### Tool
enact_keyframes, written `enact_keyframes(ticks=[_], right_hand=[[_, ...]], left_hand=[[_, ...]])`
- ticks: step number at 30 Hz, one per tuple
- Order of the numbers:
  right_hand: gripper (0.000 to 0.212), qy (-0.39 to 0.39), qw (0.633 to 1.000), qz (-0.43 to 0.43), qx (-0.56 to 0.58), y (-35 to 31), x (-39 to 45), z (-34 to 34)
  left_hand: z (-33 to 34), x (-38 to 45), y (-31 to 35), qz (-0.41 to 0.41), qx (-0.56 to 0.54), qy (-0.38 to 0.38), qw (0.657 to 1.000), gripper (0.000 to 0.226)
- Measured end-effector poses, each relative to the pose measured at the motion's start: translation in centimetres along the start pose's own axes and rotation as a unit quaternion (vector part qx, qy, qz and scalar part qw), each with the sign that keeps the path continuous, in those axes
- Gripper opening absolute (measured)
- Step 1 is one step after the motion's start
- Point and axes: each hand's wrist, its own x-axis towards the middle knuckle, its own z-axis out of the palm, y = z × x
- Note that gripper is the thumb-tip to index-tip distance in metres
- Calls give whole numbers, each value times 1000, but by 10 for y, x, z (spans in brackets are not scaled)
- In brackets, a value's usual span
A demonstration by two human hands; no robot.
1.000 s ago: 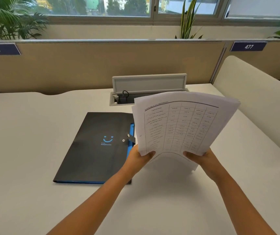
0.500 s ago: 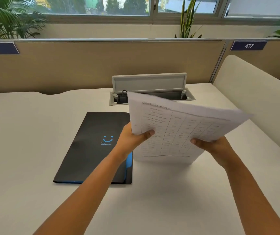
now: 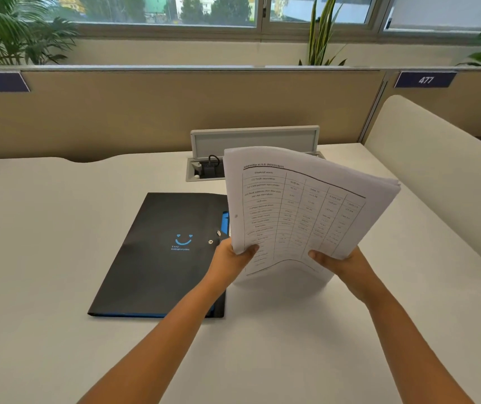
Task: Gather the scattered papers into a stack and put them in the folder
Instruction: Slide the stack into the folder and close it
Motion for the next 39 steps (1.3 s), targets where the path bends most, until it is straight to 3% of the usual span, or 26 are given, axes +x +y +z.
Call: enact_keyframes(ticks=[4, 7, 9, 14, 19, 24, 28, 33, 39], right_hand=[[32, 52, 998, 41, -2, 22, 2, -2], [29, 85, 991, 82, 65, 28, 1, -10], [38, 62, 982, 132, 119, 28, -1, -15], [49, -56, 943, 269, 190, 33, -9, -21], [51, -73, 928, 317, 179, 35, -10, -14], [46, -67, 920, 331, 197, 37, -10, -12], [47, -65, 920, 337, 188, 34, -10, -15], [48, -73, 914, 338, 212, 28, -13, -17], [46, -97, 914, 325, 222, 17, -14, -12]], left_hand=[[-3, 1, -15, -1, 101, -1, 995, 31], [-16, -1, -24, -1, 200, -24, 980, 27], [-28, -6, -28, -8, 250, -2, 968, 25], [-53, -22, -38, 21, 332, 157, 930, 20], [-52, -23, -47, -94, 508, 68, 854, 68], [-45, -20, -43, -93, 554, 50, 826, 71], [-42, -20, -30, -120, 526, 39, 841, 58], [-43, -20, -16, -96, 422, 106, 895, 22], [-61, -20, 0, -52, 448, 139, 882, 45]])
